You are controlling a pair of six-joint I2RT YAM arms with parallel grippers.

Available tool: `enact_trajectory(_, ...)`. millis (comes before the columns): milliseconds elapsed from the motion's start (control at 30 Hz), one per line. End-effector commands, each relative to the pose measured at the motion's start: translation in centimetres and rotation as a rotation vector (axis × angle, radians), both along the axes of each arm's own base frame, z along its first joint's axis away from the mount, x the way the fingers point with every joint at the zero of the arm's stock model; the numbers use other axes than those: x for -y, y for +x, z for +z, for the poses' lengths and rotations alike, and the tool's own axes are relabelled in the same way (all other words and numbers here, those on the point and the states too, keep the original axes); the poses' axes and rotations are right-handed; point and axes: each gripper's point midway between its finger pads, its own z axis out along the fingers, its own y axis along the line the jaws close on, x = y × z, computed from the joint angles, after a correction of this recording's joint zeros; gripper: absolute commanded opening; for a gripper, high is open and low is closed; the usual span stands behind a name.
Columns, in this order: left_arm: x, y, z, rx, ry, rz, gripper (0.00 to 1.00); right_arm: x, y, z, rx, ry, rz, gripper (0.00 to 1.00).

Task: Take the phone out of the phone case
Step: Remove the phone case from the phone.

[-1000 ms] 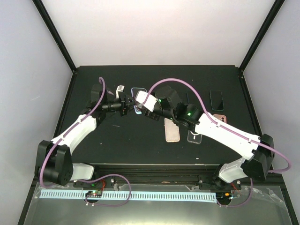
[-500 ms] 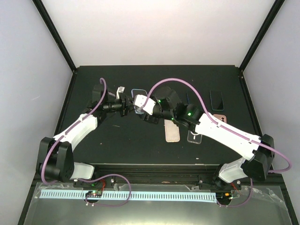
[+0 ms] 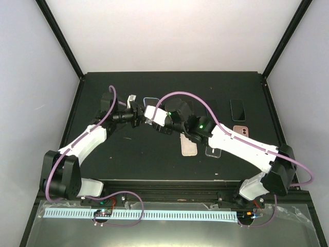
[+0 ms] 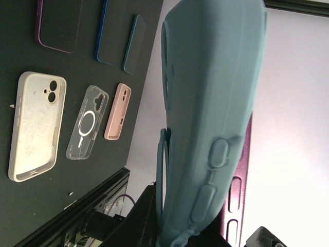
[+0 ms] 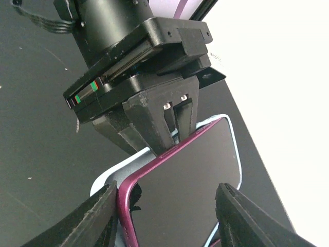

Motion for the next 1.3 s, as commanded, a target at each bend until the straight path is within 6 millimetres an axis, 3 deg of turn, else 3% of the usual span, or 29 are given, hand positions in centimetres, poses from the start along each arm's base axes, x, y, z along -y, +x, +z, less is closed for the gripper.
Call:
enact_trajectory(0, 0.1, 0.1, 2.4, 0.072, -0.044, -0.022, 0.02, 1.1, 2.4, 0.8, 0.151, -0.032, -0.106, 0.5)
enact_trajectory(367, 0.3, 0.1, 2.4, 0.076, -0.055, -0.035, 0.01, 1.6, 4.9, 0.0, 0.322, -0.107, -0.177, 0.38)
enact_trajectory(467, 0.2, 0.0, 2.3, 0.077, -0.048, -0.038, 0.01, 1.3, 4.8, 0.9, 0.293, -0.086, -0.183, 0.25)
enact_trajectory(633, 0.1, 0.3, 1.4, 0.081, -0.018, -0.027, 0.02, 1.6, 4.0, 4.1, 0.276, -0.01, -0.181, 0.02)
enact_trajectory(967, -1.2, 2.0, -1.6, 0.1, 0.13, 0.023, 0.02, 3.1, 2.2, 7.7, 0.194, 0.066, -0.19, 0.01)
enact_trajectory(1267, -2.5, 2.4, -6.0, 0.103, 0.287, 0.05, 0.02, 5.9, 1.7, 9.9, 0.213, 0.099, -0.236, 0.01)
